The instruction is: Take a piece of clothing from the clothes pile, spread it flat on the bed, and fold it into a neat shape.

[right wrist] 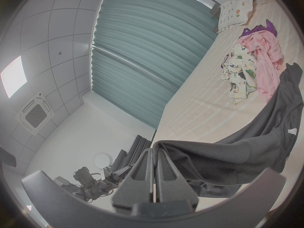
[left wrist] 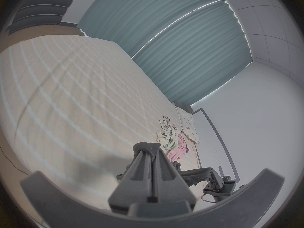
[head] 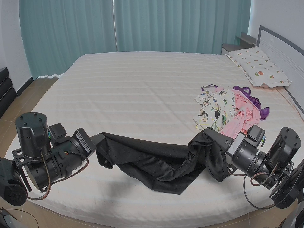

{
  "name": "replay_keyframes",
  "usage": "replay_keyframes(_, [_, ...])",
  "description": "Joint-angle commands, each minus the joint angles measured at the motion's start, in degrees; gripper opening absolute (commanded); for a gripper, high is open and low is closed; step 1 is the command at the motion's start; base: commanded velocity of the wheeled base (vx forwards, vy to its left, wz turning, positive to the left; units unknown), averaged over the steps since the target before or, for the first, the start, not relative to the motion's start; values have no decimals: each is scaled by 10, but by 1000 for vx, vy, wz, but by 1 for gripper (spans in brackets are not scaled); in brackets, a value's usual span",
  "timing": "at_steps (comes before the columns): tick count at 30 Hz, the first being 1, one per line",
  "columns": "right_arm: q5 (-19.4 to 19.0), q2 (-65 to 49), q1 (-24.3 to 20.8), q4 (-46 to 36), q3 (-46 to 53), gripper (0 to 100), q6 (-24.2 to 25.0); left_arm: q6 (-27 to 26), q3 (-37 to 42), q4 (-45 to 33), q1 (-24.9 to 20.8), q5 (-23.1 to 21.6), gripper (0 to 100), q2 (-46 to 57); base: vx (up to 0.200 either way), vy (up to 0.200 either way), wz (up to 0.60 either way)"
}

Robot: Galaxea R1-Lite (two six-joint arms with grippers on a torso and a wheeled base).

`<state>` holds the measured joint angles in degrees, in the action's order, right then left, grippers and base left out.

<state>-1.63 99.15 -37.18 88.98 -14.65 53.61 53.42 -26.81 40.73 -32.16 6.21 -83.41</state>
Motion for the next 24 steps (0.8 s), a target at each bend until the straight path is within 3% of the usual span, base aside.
replay_keyframes(1, [1,-1,0,6,0,0,0,0,-1,1,0,0,0,0,0,200,0])
replay_keyframes(5, [1,-8,0,6,1,0,-1,0,-2,1,0,-1,0,0,0,200,0])
replay_keyframes(14, [1,-6,0,6,2,0,-1,2,-1,2,0,-1,0,-5,0,0,0])
replay_keyframes(24, [1,-23,-3,6,7,0,-4,3,-2,1,-6,-1,0,3,-200,0,0])
